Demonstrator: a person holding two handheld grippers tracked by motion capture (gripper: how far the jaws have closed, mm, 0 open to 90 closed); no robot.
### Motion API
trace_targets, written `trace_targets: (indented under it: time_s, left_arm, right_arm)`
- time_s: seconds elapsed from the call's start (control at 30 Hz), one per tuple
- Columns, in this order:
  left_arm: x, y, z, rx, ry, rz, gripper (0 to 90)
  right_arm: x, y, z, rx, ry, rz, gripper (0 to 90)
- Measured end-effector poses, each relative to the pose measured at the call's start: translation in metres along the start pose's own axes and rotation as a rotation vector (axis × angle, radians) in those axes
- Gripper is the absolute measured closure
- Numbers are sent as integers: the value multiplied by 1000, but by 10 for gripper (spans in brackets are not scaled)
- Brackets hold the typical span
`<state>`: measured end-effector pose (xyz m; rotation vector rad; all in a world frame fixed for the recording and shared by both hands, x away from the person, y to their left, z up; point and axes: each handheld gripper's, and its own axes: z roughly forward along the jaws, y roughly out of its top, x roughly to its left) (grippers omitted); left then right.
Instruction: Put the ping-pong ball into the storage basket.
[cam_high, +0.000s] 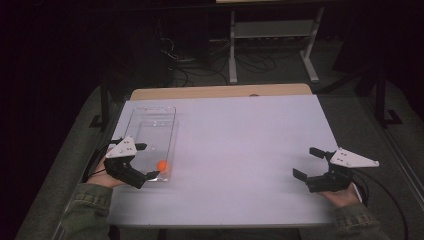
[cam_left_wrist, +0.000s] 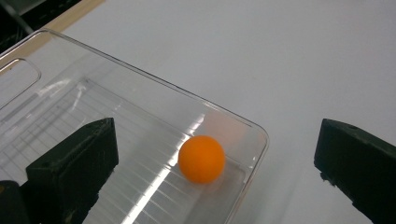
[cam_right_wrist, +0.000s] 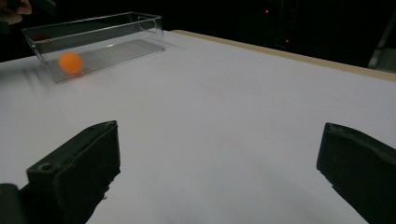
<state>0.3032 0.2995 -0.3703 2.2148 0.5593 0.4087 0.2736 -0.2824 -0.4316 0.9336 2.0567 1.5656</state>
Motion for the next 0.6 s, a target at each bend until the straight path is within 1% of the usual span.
trace_targets:
  time_s: [0.17,0.23,0.27,0.4,0.6]
  left_arm:
    - [0,-1,-4,-48,18,-13,0]
    - [0,-1,-4,-48,18,-13,0]
    - [0,-1,-6,-64,22,-14,0]
    - [0,-2,-8,-92,29,-22,0]
    - [-2,-5,-6,-83,30,-24,0]
  right_arm:
    - [0,0,0,0,0,0,0]
    - [0,0,0,1,0,0,0]
    - [0,0,0,1,0,0,0]
    - [-1,-1,0,2,-1,-1,0]
    - [0,0,1,3,-1,-3,0]
